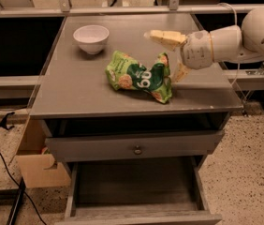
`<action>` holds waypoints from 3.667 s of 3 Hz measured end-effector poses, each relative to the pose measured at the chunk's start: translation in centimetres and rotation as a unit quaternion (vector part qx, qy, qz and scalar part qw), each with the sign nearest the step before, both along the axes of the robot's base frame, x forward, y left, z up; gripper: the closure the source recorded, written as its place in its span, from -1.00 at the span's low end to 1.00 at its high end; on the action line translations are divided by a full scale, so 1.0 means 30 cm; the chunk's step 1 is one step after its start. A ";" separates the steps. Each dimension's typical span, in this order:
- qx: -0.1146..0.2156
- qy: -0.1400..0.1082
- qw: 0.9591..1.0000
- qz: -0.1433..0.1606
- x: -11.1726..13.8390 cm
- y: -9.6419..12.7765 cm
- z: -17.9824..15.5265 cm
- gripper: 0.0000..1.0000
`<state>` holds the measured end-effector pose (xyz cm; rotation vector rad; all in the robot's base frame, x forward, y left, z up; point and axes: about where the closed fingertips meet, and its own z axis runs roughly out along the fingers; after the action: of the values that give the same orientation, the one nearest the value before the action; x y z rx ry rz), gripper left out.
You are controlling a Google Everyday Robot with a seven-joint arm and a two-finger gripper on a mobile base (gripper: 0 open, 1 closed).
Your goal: Place green rice chip bag into middle drawer
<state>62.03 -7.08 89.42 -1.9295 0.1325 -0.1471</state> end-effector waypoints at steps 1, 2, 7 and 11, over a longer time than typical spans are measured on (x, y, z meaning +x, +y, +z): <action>0.000 0.000 1.000 0.000 0.000 0.000 0.000 -0.12; 0.000 0.000 1.000 0.000 0.000 0.000 0.000 0.37; 0.000 0.000 1.000 0.000 0.000 0.001 0.000 -0.44; -0.011 -0.003 1.000 0.012 0.003 0.026 0.000 -1.00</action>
Offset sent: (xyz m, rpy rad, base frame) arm 0.0000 0.0000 0.0000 0.0000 0.0000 0.0000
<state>62.13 -6.29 89.41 -1.9526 0.1033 -0.1385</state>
